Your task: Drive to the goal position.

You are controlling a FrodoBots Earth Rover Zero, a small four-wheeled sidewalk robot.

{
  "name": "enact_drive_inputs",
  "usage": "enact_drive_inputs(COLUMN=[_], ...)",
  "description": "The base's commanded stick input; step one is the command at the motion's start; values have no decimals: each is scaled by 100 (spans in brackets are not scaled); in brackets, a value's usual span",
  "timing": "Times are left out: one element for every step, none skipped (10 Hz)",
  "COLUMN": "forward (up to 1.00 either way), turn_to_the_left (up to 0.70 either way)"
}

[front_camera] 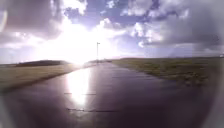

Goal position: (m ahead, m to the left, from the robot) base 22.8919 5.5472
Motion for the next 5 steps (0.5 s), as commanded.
enact_drive_inputs(forward=[70, 70, 70, 70, 70], turn_to_the_left=[0, 0, 0, 0, 0])
